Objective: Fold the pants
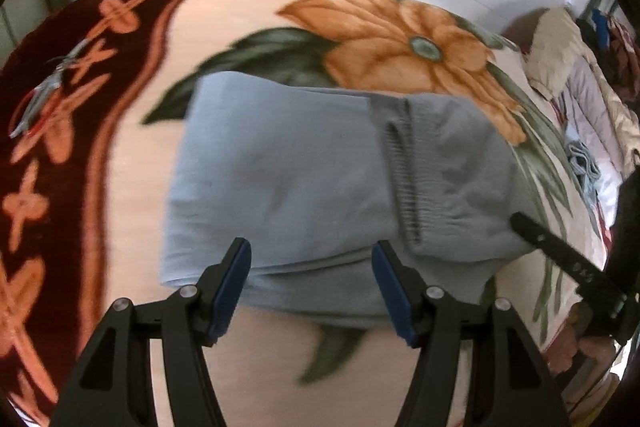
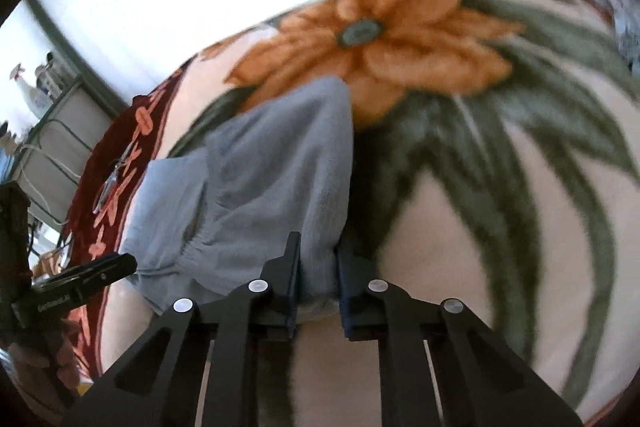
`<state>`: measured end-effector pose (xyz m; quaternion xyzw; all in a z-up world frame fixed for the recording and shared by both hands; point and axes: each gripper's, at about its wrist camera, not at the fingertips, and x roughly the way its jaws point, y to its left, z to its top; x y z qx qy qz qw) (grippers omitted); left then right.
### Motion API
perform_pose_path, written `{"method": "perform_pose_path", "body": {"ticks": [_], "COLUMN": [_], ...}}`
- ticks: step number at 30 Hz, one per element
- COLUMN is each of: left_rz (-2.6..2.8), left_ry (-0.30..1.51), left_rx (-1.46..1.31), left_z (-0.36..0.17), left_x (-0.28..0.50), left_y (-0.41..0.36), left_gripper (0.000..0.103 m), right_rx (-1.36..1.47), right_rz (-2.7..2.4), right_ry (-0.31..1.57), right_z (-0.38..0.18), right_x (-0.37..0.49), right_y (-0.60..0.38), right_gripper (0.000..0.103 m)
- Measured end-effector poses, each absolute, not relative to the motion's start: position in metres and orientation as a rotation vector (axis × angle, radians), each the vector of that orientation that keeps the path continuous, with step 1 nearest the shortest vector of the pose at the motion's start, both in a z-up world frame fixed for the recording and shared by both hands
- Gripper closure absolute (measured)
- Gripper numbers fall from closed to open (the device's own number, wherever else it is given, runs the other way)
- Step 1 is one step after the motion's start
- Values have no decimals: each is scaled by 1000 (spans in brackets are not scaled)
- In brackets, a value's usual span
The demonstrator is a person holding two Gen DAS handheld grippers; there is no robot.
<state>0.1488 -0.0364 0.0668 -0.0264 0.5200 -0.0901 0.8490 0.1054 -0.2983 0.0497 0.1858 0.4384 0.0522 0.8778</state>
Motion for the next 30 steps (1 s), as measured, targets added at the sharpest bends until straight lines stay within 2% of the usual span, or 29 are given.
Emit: {"method": "perform_pose_path", "body": {"ticks": [9,16,21,30], "left_rz": [-78,-35,-4,44], "left_ry": [1090,1069,1058,1082], "left_rx": [-102,-100,-119,-177], "left_z": [74,79,80,61], "left_x": [145,141,140,135], "left_y": [27,61,88,134], "left_gripper": [34,34,34,34], "right_rx": [55,-103,-171,-317], "right_rz": [175,266,346,450], "right_ry": [793,758,771,861], "right_z": [118,137,128,67], "right_x": [112,127,138,147], "right_y": [-220,-145,-86,2], "right_gripper": [88,88,88,88]}}
